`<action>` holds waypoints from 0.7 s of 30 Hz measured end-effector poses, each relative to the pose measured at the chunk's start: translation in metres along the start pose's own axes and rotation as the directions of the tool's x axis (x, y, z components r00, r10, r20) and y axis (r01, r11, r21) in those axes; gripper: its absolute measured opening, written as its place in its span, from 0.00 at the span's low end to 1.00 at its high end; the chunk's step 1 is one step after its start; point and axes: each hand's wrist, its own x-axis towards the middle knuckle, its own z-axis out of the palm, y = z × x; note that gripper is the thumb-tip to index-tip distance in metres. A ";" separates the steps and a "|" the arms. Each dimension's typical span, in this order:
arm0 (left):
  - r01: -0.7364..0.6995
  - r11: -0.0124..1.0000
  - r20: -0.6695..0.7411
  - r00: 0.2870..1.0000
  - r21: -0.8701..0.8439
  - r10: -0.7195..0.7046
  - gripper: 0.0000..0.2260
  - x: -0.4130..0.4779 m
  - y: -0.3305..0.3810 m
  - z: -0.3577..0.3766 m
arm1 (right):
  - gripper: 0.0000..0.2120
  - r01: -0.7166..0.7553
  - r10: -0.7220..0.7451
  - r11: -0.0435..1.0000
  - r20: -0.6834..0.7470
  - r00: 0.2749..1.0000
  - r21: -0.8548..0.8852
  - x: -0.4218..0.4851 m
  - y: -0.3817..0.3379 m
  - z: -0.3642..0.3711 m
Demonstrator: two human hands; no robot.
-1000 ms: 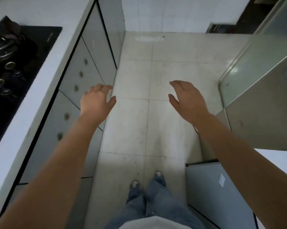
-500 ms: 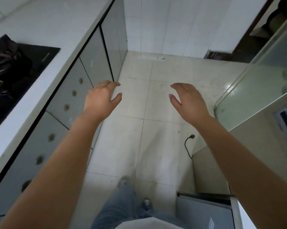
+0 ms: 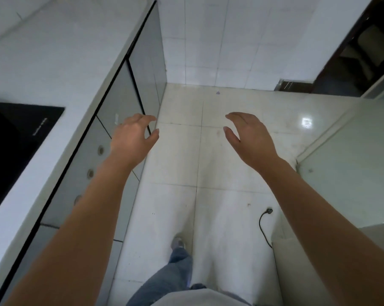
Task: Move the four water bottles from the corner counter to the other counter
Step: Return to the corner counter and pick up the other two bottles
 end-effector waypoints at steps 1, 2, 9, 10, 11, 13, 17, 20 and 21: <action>-0.015 1.000 -0.002 1.000 -0.002 0.015 0.17 0.018 -0.006 0.000 | 0.18 -0.006 0.006 1.000 -0.009 1.000 0.003 0.017 -0.001 0.003; -0.031 1.000 -0.007 1.000 -0.005 0.031 0.17 0.036 -0.012 0.000 | 0.18 -0.017 0.017 1.000 -0.018 1.000 0.010 0.033 -0.001 0.005; -0.059 0.998 -0.019 0.998 -0.036 0.058 0.16 0.140 -0.039 0.005 | 0.17 -0.045 0.046 0.999 -0.043 0.998 0.022 0.130 0.006 0.021; -0.054 0.998 -0.013 0.998 -0.037 0.054 0.16 0.153 -0.042 0.007 | 0.17 -0.051 0.052 0.998 -0.044 0.998 0.026 0.143 0.009 0.024; -0.050 0.998 -0.005 0.999 -0.036 0.050 0.16 0.167 -0.044 0.010 | 0.17 -0.056 0.057 0.998 -0.046 0.997 0.030 0.157 0.013 0.027; -0.046 0.999 0.006 0.999 -0.022 0.046 0.17 0.195 -0.048 0.016 | 0.17 -0.056 0.057 0.998 -0.050 0.997 0.035 0.185 0.022 0.035; -0.027 1.000 0.014 1.000 0.013 0.026 0.17 0.262 -0.050 0.033 | 0.17 -0.054 0.055 0.998 -0.028 0.998 0.039 0.250 0.048 0.050; -0.002 1.000 0.020 1.000 0.030 0.002 0.17 0.320 -0.044 0.043 | 0.17 -0.046 0.046 0.998 -0.010 0.999 0.036 0.305 0.074 0.058; 0.003 0.999 0.020 1.000 0.035 -0.004 0.17 0.340 -0.040 0.045 | 0.17 -0.044 0.044 0.998 -0.003 0.999 0.035 0.324 0.083 0.059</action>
